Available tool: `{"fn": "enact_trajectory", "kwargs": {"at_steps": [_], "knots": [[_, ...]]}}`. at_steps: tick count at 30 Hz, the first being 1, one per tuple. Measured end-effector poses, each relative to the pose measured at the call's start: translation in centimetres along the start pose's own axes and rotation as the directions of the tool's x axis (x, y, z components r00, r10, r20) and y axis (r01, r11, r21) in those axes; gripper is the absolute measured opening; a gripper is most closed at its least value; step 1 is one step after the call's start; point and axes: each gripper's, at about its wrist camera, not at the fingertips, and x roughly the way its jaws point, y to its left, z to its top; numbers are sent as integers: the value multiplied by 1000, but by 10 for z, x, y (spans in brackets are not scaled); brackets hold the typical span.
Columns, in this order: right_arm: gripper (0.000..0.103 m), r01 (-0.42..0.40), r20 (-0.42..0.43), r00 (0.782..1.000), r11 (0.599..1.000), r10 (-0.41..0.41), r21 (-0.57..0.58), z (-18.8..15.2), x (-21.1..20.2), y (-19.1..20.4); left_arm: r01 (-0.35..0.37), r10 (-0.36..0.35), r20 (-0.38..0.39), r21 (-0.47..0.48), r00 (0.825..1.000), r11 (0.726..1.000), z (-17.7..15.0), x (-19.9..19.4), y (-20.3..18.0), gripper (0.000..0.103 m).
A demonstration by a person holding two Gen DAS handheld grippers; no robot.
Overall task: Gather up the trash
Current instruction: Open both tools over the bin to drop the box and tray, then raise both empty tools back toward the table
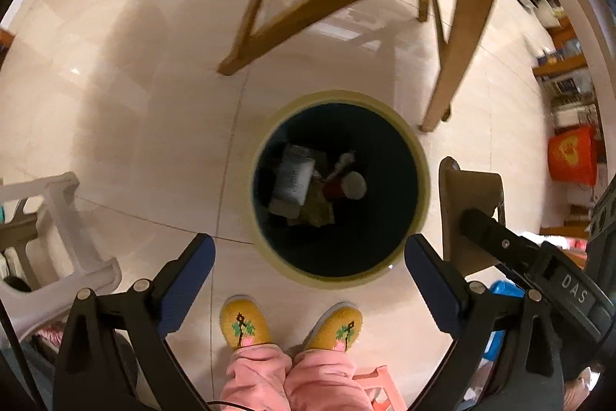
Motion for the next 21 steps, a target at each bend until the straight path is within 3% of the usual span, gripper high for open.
{"fn": "enact_trajectory", "kwargs": {"at_steps": [5,12,21], "knots": [[77,10,-2,1000,999,-10,-44,4,11,18,-29,31,34,-61,999,998,0,-13,23,98],[83,54,84,996,993,-45,-108,2,2,42,-44,54,92,-102,994,994,-3,-37,45,98],[84,57,114,993,988,-41,-142,-13,-33,60,-26,45,150,-126,988,992,-14,-86,50,98]]}}
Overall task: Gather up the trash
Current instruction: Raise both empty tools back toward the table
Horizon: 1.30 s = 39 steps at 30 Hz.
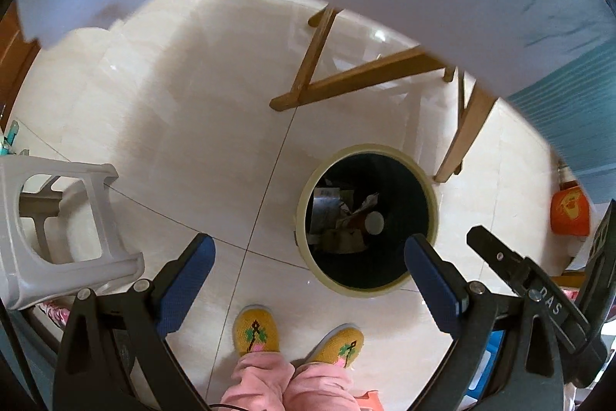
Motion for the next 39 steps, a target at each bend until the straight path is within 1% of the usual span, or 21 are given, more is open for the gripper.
{"fn": "enact_trajectory", "kwargs": {"at_steps": [2,6,9,11,13,15,19,21,23,26,29,33,35,37,39], "knots": [[84,-5,10,1000,1000,5,-18,-2,-17,5,1,-1,11,1,1000,1000,0,-16,-2,98],[84,-11,23,1000,998,13,-55,-8,-58,16,8,-10,49,34,999,999,1,-64,-9,98],[84,-28,40,999,996,31,-83,-10,-101,30,23,-28,84,62,996,998,4,-105,-17,98],[84,-45,53,997,993,51,-105,-11,-134,39,51,-59,102,84,993,995,7,-137,-22,98],[84,-56,84,994,989,68,-137,-12,-171,51,63,-76,119,111,990,992,9,-163,-29,98],[84,-69,112,990,983,89,-169,-12,-208,63,68,-90,138,157,986,985,11,-194,-37,98],[84,-59,185,978,978,97,-202,-9,-273,81,85,-128,162,246,978,966,16,-252,-56,98],[84,-50,216,972,977,95,-206,-5,-295,85,82,-136,180,279,974,957,19,-277,-64,98],[84,-29,259,962,976,86,-214,0,-325,94,48,-117,201,320,973,946,24,-301,-76,98],[84,-6,317,945,975,78,-223,6,-359,104,19,-111,230,368,967,929,33,-328,-86,98],[84,29,389,919,972,65,-232,11,-392,117,-9,-108,272,397,956,918,46,-359,-94,98],[84,91,480,876,964,41,-249,20,-427,137,-9,-134,317,412,939,911,62,-386,-98,98],[84,116,508,861,963,25,-244,24,-438,144,14,-163,326,415,931,910,73,-398,-98,98],[84,132,524,852,962,13,-239,29,-444,148,31,-182,327,417,927,908,83,-406,-99,98],[84,174,528,849,957,-26,-231,38,-447,154,39,-192,326,423,926,905,95,-411,-101,98]]}}
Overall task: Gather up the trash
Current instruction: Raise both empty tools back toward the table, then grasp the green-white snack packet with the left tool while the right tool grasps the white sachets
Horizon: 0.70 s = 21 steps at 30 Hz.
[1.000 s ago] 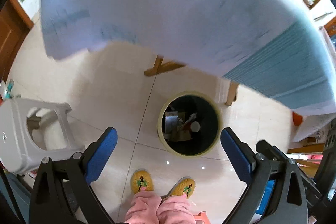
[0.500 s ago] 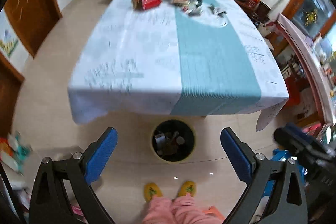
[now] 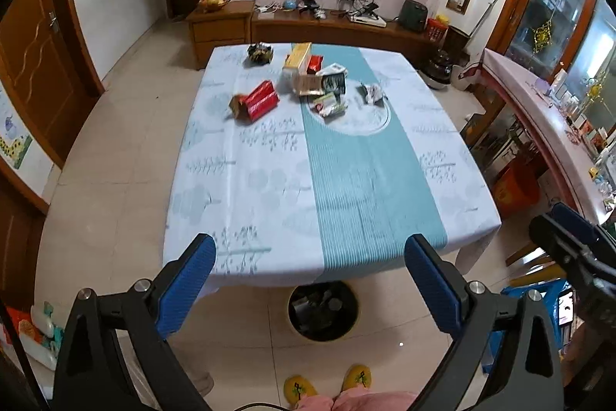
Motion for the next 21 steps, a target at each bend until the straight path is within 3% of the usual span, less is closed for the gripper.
{"fn": "enact_trajectory", "kwargs": {"at_steps": [8,15,21], "knots": [[84,85,-33,996,995,-87,-45,23,36,-2,-4,4,-39,5,999,1000,36,32,10,98],[84,32,-119,992,999,-32,-9,51,102,-36,-19,19,-109,2,994,1000,75,101,7,98],[83,-57,-198,979,998,58,11,95,192,-75,-80,83,-187,27,979,996,130,187,-14,98]]}}
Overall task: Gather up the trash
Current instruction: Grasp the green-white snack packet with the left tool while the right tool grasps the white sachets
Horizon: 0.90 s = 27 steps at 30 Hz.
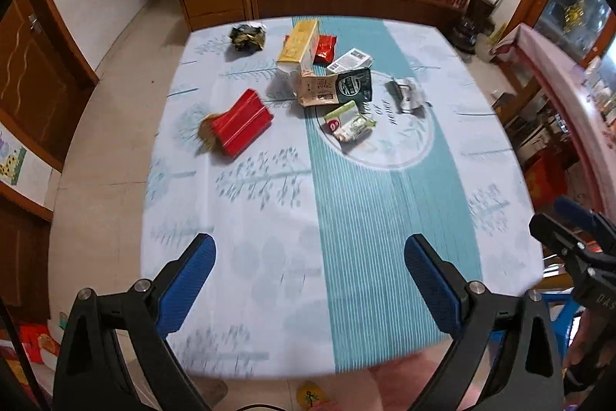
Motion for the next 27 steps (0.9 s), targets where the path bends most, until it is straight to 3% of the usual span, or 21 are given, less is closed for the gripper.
{"fn": "enact_trajectory", "kwargs": {"at_steps": [6,11,21,24,27], "knots": [[83,-70,-102,992,997,72,16,66,78,-44,-26,36,-117,85,993,996,69,89,-50,98],[83,-104,-158,982,994,107,24,103,134,-69,-37,69,-196,160,978,986,103,153,-73,98],[83,-154,-235,957,985,169,79,137,208,-87,-38,104,-300,219,948,975,129,220,-85,97],[83,-152,-258,951,985,169,86,141,222,-87,-33,99,-315,207,944,978,136,231,-84,91],[83,-144,-271,949,987,159,74,145,233,-84,-7,69,-345,180,936,984,142,242,-82,76]]}}
